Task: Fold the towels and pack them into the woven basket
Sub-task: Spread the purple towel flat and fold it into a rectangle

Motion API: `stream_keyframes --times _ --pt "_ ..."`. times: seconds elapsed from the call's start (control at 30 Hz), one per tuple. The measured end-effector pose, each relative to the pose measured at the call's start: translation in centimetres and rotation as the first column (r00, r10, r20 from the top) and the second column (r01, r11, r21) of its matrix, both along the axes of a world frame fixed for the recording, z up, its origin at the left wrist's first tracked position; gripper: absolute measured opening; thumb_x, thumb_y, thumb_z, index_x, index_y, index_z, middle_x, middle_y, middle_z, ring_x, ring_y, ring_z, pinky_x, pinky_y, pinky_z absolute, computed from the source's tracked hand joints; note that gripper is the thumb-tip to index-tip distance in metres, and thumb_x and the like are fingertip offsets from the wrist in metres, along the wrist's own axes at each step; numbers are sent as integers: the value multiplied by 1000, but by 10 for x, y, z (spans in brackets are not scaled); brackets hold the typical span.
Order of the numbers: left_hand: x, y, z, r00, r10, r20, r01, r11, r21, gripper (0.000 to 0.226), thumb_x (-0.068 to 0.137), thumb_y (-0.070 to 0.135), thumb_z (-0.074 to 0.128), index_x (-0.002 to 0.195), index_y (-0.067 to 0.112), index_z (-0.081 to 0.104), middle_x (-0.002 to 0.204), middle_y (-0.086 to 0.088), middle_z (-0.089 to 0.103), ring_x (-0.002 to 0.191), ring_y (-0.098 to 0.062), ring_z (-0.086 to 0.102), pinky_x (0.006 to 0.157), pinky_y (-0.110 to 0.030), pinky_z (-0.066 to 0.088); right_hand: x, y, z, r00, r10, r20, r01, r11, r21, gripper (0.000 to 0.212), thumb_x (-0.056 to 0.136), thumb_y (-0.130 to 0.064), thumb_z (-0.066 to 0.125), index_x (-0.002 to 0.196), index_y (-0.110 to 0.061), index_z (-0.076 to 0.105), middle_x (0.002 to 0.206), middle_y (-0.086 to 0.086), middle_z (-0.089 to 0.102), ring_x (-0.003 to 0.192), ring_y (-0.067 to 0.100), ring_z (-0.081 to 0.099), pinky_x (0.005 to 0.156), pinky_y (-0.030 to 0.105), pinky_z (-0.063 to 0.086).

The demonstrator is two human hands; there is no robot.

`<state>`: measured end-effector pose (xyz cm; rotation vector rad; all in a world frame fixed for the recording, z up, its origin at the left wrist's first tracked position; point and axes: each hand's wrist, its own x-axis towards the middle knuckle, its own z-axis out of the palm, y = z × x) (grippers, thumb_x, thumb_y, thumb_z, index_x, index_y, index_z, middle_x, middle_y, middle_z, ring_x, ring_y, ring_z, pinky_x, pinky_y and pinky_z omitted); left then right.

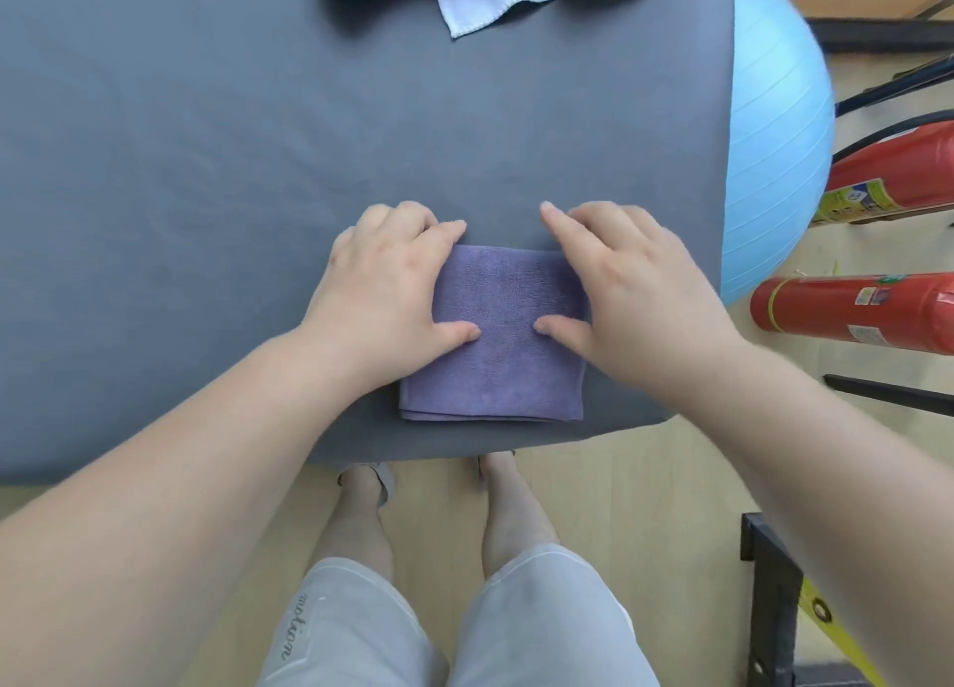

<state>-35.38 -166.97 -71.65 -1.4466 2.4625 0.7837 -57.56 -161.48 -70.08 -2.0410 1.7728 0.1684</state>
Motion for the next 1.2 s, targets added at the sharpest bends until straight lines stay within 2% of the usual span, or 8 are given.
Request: stream_keyframes --times 0.2,0.4,0.53,0.73,0.87,0.97,1.07,1.2 --pt "-15 -32 7 964 -257 70 253 966 61 44 71 54 77 93 26 52 93 5 50 94 -22 48 79 -36 43 8 -39 3 938 270 -218 -239 958 159 73 63 -79 71 96 -22 39 86 -4 44 85 25 46 70 37 36" --pt "-26 -51 9 960 -279 -16 279 960 -11 25 75 34 70 81 22 49 77 0 55 73 -30 50 62 -36 40 2 -62 5 954 256 -155 -231 960 160 49 75 -62 72 84 -22 46 86 0 46 92 31 59 65 35 37" --pt "-24 -80 12 984 -146 -102 127 976 -175 25 77 27 70 88 18 49 80 -10 58 78 -38 56 62 -40 39 -6 -85 11 999 -34 -31 33 998 -45 45 76 -45 77 102 -17 53 96 4 47 93 34 55 69 39 40" --pt "-19 -83 10 972 -158 -173 107 957 -270 41 77 27 75 110 12 54 93 -10 63 87 -37 55 73 -47 45 -5 -81 20 991 -110 73 104 992 78 91 65 -43 89 141 -33 40 122 2 47 112 29 49 87 41 46" --pt "-10 -68 5 968 -198 -153 147 944 -294 47 75 47 68 107 13 60 93 -8 65 86 -34 55 78 -47 47 1 -55 -1 993 -85 85 94 990 -109 71 67 -26 84 130 -21 53 107 7 50 97 34 51 81 46 48" --pt "-3 -56 6 955 -192 -227 108 936 -334 41 79 43 62 105 11 63 95 -6 68 85 -34 60 77 -46 48 4 -37 -18 994 -47 102 83 924 -372 43 67 -15 73 108 -10 63 93 12 53 78 34 47 69 48 45" --pt "6 -33 3 945 -189 -267 77 922 -379 54 80 39 65 122 5 64 125 -13 67 108 -36 64 91 -50 50 8 -21 -28 991 -49 124 109 836 -538 22 74 -5 66 96 -6 66 91 15 58 75 35 49 65 48 45" --pt "17 6 -2 963 -192 -190 96 900 -424 72 83 41 67 141 1 52 150 -16 47 137 -34 48 111 -56 37 17 -2 -27 980 12 199 103 825 -556 30 71 7 60 99 -1 68 102 19 63 87 41 58 75 50 49"
